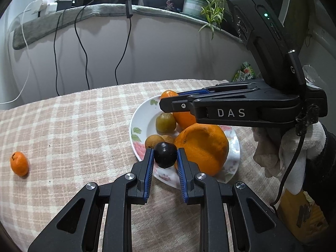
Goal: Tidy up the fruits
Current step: 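Open the left gripper releasing the plum while the right gripper releases the mandarin onto the plate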
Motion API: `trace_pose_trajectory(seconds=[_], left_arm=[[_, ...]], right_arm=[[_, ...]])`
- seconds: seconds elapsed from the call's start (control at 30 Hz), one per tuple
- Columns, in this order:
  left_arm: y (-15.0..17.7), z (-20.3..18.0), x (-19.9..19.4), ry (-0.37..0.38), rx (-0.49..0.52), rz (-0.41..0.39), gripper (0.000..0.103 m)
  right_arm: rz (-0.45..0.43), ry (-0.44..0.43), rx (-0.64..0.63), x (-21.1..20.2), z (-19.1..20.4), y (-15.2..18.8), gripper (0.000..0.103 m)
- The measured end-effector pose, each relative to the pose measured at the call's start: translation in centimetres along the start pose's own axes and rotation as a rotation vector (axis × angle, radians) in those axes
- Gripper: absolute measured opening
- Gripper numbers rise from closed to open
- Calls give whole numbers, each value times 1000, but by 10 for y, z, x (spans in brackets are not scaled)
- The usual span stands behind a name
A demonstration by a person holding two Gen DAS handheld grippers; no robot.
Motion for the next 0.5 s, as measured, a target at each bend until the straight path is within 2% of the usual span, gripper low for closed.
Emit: trace_pose_trajectory(seconds=[0.27,0.3,0.37,0.43,0.5], left_arm=[[-1,-2,-1,0,10,-6,23],[-1,-3,-1,-2,10,-7,26],[-2,-2,-2,-5,7,-12,39],[-4,-2,-3,-6,5,-19,40],[-5,-1,-4,-8,4,-27,52]], right_arm=[[-3,-1,-5,-1,1,0,26],[-7,0,-5,-2,1,-1,36],[-15,-17,1,-2,3,-3,47],[-27,-9,-5,-4,5,-5,54],[-36,-9,-11,-6,7,-7,63]])
Point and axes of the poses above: each gripper's, at about its wrist camera, not at the fingertips, and x roughly the way its jaws point, z to its left, y to its underside, the point moved 10 cm from there along x, roughly the way its jaws point, and after that the axes turned 12 degrees about -z, right-handed, at the moved point
